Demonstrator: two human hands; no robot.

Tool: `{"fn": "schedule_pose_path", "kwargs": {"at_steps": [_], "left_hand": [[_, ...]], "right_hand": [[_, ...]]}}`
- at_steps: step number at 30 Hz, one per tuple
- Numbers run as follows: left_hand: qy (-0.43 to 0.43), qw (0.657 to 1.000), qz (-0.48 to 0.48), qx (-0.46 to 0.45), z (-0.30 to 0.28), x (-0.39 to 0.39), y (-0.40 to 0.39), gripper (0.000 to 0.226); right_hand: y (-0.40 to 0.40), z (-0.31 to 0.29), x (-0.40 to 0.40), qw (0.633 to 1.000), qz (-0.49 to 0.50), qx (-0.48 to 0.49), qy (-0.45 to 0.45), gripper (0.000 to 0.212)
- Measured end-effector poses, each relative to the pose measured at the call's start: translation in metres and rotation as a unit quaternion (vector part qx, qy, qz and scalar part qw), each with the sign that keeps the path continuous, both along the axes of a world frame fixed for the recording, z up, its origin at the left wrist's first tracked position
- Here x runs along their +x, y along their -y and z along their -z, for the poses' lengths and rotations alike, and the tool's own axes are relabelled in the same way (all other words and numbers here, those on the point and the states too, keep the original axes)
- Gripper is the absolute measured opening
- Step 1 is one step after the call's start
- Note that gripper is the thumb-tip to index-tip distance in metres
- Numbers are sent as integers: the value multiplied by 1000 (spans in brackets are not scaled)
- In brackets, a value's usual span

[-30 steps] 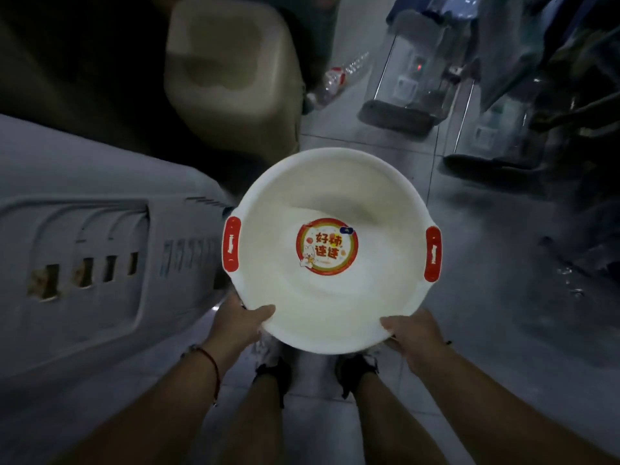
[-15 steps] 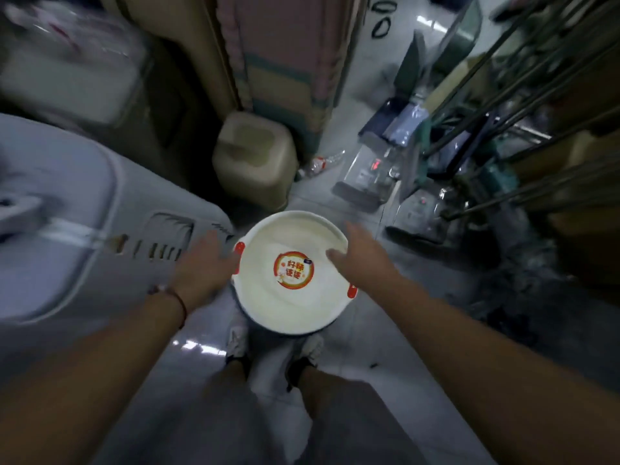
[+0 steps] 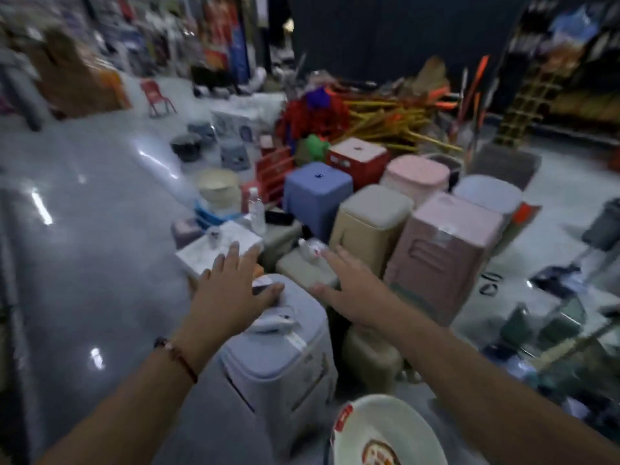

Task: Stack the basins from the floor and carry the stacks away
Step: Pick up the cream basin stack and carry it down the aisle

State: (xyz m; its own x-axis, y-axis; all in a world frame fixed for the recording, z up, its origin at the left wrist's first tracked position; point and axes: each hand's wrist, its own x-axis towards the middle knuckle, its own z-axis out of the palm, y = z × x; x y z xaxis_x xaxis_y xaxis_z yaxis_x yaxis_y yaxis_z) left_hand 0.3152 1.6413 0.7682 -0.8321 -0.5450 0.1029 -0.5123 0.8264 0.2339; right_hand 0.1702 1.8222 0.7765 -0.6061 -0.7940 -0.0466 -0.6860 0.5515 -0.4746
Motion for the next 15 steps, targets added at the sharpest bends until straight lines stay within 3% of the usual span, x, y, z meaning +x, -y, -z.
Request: {"fn": "schedule_pose_path", "kwargs": {"at_steps": [2, 10, 15], "left_hand": [[-25, 999, -37, -21, -24, 40, 40, 96], [-34, 989, -141, -43, -92, 191, 184, 92], [-10, 990, -138, -25, -106, 217, 233, 89]], "right_hand": [[53, -29, 31, 999, -36, -29, -29, 75], [212, -108, 162, 983, -129, -132, 0, 55], [250, -118, 188, 984, -144, -103, 21, 61]]}}
